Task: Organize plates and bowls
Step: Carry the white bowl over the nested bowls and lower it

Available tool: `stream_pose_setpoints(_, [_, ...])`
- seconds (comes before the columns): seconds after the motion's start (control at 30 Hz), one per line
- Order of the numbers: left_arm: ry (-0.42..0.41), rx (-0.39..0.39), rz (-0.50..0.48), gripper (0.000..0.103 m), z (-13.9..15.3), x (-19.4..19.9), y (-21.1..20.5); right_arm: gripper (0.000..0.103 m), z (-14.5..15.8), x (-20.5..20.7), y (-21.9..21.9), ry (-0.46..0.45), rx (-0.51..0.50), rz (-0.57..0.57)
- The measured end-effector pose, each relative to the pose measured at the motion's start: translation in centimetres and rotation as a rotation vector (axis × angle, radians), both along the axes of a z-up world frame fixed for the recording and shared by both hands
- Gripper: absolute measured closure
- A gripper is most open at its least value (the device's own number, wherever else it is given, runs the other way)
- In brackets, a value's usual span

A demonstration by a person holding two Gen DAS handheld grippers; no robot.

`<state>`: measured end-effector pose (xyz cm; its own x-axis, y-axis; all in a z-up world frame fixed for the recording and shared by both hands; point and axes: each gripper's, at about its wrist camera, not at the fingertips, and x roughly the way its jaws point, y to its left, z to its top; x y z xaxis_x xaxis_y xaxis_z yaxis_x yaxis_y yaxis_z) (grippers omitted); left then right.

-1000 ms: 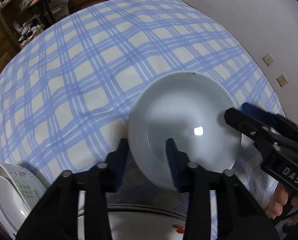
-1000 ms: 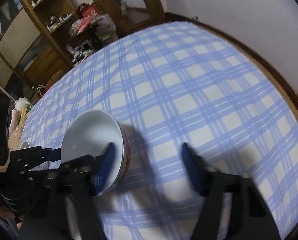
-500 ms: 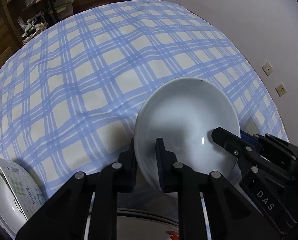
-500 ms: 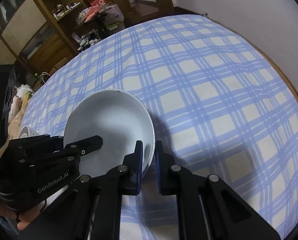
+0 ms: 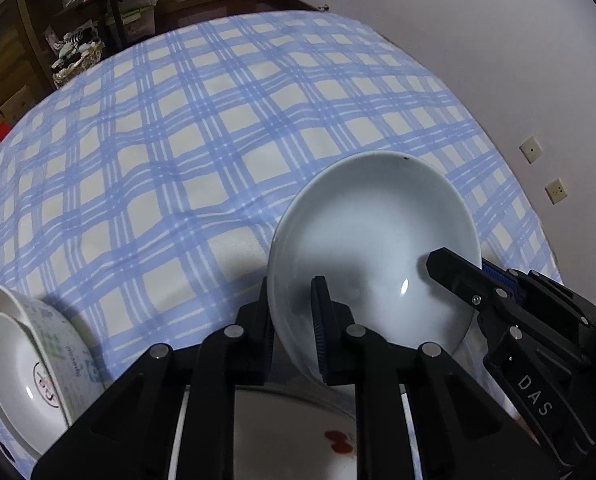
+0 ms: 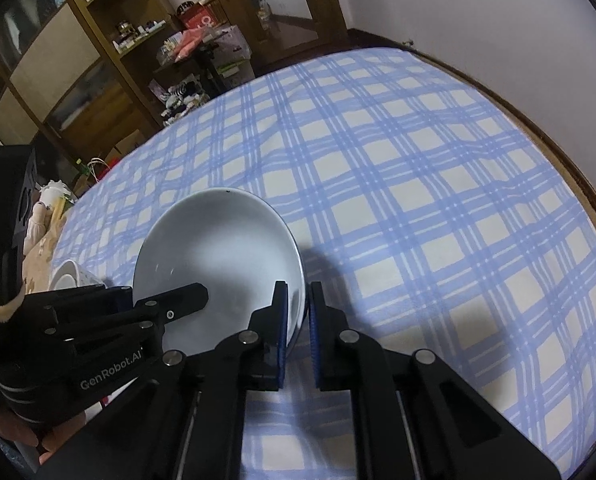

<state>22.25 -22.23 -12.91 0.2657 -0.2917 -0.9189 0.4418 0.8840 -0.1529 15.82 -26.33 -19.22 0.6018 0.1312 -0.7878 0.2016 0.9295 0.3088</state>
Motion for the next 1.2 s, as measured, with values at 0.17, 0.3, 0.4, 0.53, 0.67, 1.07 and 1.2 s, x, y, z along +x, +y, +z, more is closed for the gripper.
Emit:
stream_pose_setpoints(0.17, [-0.022,-0.004,0.009,0.086,1.9,-1.1,1.0,0.092,1.1,-0.8,0.9,-0.018,0.004,0.008])
stream_pose_setpoints(0.3, [-0.036,-0.012,0.027,0.086,3.2,-2.1,2.5,0.092,2.2,-1.6,2.2,-0.033,-0.001,0.031])
stream_pose_setpoints(0.4, [-0.048,-0.008,0.041,0.086,4.1,-3.0,4.0,0.092,3.2,-2.3,3.6,-0.051,-0.007,0.049])
stream_pose_setpoints(0.53, [-0.061,-0.007,0.068,0.086,5.2,-4.1,6.4,0.092,4.6,-2.7,5.8,-0.08,-0.017,0.078])
stream_pose_setpoints(0.67, [-0.075,-0.02,0.102,0.086,6.3,-5.0,9.0,0.092,6.0,-3.0,8.3,-0.102,-0.029,0.113])
stream_pose_setpoints(1.07, [-0.12,-0.01,0.186,0.086,8.9,-6.6,16.4,0.093,8.4,-3.0,15.2,-0.15,-0.038,0.209])
stream_pose_setpoints(1.2, [-0.128,-0.007,0.219,0.086,9.2,-6.7,18.7,0.093,8.6,-2.7,17.2,-0.158,-0.027,0.234])
